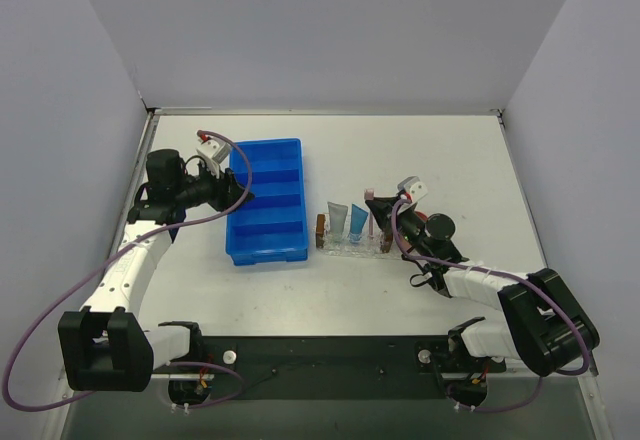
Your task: Prepare toiletry sets of a toothbrush and toothpaste on the tray
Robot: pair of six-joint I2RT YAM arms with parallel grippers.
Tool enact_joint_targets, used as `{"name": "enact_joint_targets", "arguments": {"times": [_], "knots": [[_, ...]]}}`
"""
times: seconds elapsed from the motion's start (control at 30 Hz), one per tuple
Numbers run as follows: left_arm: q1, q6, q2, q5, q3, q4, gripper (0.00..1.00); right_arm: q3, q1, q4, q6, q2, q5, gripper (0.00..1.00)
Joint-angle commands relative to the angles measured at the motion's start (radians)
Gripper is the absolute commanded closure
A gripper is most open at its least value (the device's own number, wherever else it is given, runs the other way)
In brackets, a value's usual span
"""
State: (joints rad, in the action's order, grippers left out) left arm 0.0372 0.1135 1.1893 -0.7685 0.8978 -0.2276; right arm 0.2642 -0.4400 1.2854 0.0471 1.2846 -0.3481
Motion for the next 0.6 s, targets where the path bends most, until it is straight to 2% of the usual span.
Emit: {"name": "enact_joint_targets", "arguments": {"times": [0.0,0.4,0.57], "knots": [[-0.003,0.009,0.001,-0.028,0.004,0.028,0.45,0.009,-0.008,0.376,-0.006,-0.002,-0.034,1.00],[-0.003,0.011,0.001,-0.028,0.009,0.024,0.45,-0.002,-0.009,0.377,-0.001,-0.007,-0.034,1.00],[-0.003,0.011,0.004,-0.029,0.010,0.024,0.45,-0.003,-0.008,0.376,-0.001,-0.008,-0.031,0.93]]}}
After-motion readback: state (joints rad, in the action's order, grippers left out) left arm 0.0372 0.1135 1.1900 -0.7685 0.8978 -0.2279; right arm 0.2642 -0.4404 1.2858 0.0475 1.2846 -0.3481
